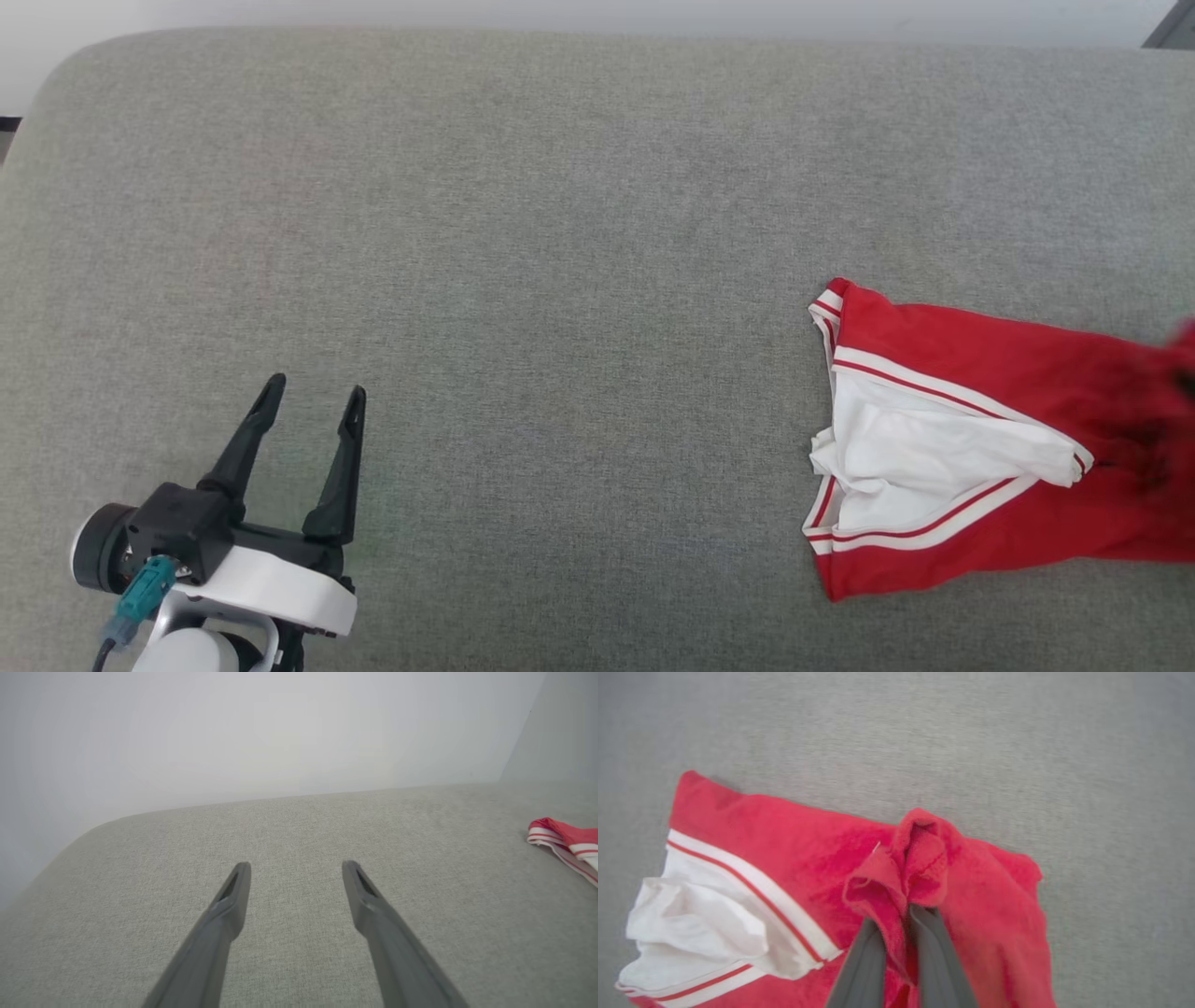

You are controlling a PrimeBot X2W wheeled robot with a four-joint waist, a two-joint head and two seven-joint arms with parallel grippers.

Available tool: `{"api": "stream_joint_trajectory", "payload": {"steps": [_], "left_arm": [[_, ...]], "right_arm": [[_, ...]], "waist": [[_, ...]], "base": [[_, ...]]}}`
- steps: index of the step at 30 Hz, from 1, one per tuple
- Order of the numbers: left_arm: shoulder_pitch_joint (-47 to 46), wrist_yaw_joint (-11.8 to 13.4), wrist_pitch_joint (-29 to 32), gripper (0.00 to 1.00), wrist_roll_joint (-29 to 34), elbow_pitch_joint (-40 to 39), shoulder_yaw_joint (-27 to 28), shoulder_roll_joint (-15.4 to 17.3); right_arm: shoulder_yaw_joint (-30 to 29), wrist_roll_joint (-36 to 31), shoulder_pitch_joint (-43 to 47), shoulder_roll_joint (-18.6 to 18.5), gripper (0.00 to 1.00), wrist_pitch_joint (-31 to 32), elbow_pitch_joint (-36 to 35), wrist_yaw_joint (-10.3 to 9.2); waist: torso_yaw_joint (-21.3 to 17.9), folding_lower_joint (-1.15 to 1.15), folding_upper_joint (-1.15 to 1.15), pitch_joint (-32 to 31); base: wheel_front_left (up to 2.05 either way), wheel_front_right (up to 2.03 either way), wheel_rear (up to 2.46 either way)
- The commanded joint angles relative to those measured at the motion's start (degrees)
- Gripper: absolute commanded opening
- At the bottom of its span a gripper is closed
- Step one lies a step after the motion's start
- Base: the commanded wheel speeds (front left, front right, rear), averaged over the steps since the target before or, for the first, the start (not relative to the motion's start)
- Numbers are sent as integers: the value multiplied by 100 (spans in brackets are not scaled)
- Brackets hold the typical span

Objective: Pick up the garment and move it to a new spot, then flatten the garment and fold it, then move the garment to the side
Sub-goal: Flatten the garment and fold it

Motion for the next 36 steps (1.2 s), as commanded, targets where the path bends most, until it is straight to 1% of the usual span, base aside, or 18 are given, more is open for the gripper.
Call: {"api": "stream_joint_trajectory", "payload": {"steps": [1,5,6,7,9,14,16,17,18,21,26,31,32,33,34,35,36], "left_arm": [[66,13,-27,100,-49,-3,-19,-22],[72,13,-27,100,-111,33,-47,-72],[61,13,-27,100,-114,38,-77,-82],[61,13,-27,100,-114,38,-77,-82],[48,13,-27,100,-126,62,-98,-96],[46,13,-27,100,-243,31,-121,-160],[43,13,-27,100,-279,23,-128,-138],[28,13,-27,100,-297,25,-144,-135],[28,13,-27,100,-297,25,-144,-135],[-35,13,-27,100,-304,41,-170,-176],[-62,13,-28,100,-316,80,-168,-243],[-76,13,-27,100,-324,74,-101,-265],[-67,13,-27,100,-323,64,-92,-263],[-56,13,-27,100,-328,62,-82,-257],[-44,13,-27,100,-342,72,-78,-244],[-35,13,-27,100,-348,91,-85,-230],[-37,13,-27,100,-356,115,-77,-218]], "right_arm": [[343,-8,26,71,0,109,-411,-4],[1117,-49,-145,216,0,284,-991,-4],[1277,-59,-207,255,0,315,-1070,-4],[1277,-59,-207,255,0,315,-1070,-4],[1632,-71,-318,328,0,384,-1160,-4],[2295,-28,-745,521,0,411,-1073,-4],[2529,12,-893,571,0,414,-955,-5],[2699,52,-1032,576,0,387,-787,-5],[2699,52,-1032,576,0,387,-787,-5],[2908,121,-1196,567,0,253,-377,-4],[3041,183,-1150,495,0,51,139,-5],[3135,250,-1238,517,0,-312,379,-4],[3138,250,-1275,522,7,-401,382,-4],[3139,238,-1314,522,38,-490,382,-5],[3148,250,-1337,532,95,-555,381,-4],[3152,275,-1350,534,100,-628,361,-4],[3153,302,-1382,535,100,-731,309,-4]], "waist": [[28,0,0,-17],[83,0,0,-36],[102,0,0,-48],[102,0,0,-48],[144,0,0,-69],[252,0,0,-111],[287,0,0,-116],[330,0,0,-111],[330,0,0,-111],[412,0,0,-82],[460,0,0,-52],[404,0,0,-37],[381,0,0,-38],[356,0,0,-40],[325,0,0,-46],[296,0,0,-57],[265,0,0,-66]], "base": [[0,0,0],[0,0,0],[0,0,0],[0,0,0],[0,0,0],[0,0,0],[0,0,0],[0,0,0],[0,0,0],[0,0,0],[0,0,0],[0,0,0],[0,0,0],[0,0,0],[0,0,0],[0,0,0],[0,0,0]]}}
